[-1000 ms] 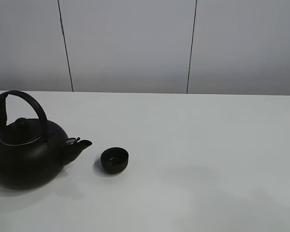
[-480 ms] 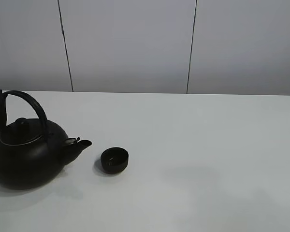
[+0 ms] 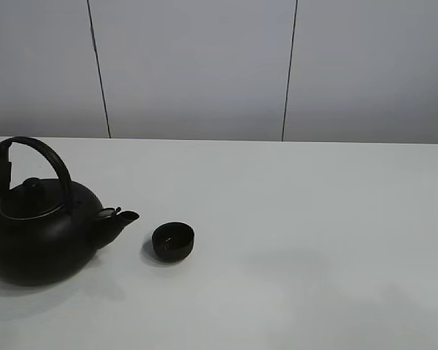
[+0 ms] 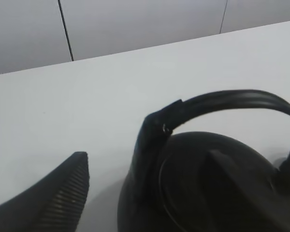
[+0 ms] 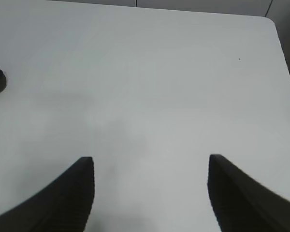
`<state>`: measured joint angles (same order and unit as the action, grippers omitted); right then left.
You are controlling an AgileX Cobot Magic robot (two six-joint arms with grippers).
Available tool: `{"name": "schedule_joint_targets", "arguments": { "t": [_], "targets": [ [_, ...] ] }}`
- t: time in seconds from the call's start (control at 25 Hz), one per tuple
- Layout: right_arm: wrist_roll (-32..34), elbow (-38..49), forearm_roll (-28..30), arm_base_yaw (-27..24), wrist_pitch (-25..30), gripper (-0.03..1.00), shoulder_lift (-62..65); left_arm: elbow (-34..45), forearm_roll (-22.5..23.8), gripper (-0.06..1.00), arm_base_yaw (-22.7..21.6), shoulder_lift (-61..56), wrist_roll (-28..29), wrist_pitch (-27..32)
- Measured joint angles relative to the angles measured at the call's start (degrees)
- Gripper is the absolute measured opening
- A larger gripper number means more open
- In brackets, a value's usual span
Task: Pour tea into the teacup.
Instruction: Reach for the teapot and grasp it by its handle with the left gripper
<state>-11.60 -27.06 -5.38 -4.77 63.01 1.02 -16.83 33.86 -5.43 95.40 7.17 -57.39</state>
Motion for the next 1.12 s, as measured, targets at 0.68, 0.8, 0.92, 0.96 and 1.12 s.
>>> {"name": "schedule_joint_targets", "arguments": {
  "t": [0.68, 0.8, 0.92, 0.96, 1.12],
  "targets": [
    [0.0, 0.0, 0.0, 0.0, 0.0, 0.46, 0.0, -6.9, 3.3, 0.23, 0.0, 9.2, 1.2, -4.9],
    [0.0, 0.0, 0.0, 0.0, 0.0, 0.46, 0.0, -7.1, 3.5, 0.16, 0.0, 9.2, 0.3, -4.8],
    [0.0, 0.0, 0.0, 0.0, 0.0, 0.46, 0.0, -7.1, 3.5, 0.16, 0.0, 9.2, 0.1, -4.8],
    [0.0, 0.0, 0.0, 0.0, -0.1, 0.46, 0.0, -7.1, 3.5, 0.16, 0.0, 9.2, 0.1, -4.8],
    [0.0, 0.0, 0.0, 0.0, -0.1, 0.46, 0.0, -7.1, 3.5, 0.16, 0.0, 8.6, 0.1, -4.1]
  ]
}}
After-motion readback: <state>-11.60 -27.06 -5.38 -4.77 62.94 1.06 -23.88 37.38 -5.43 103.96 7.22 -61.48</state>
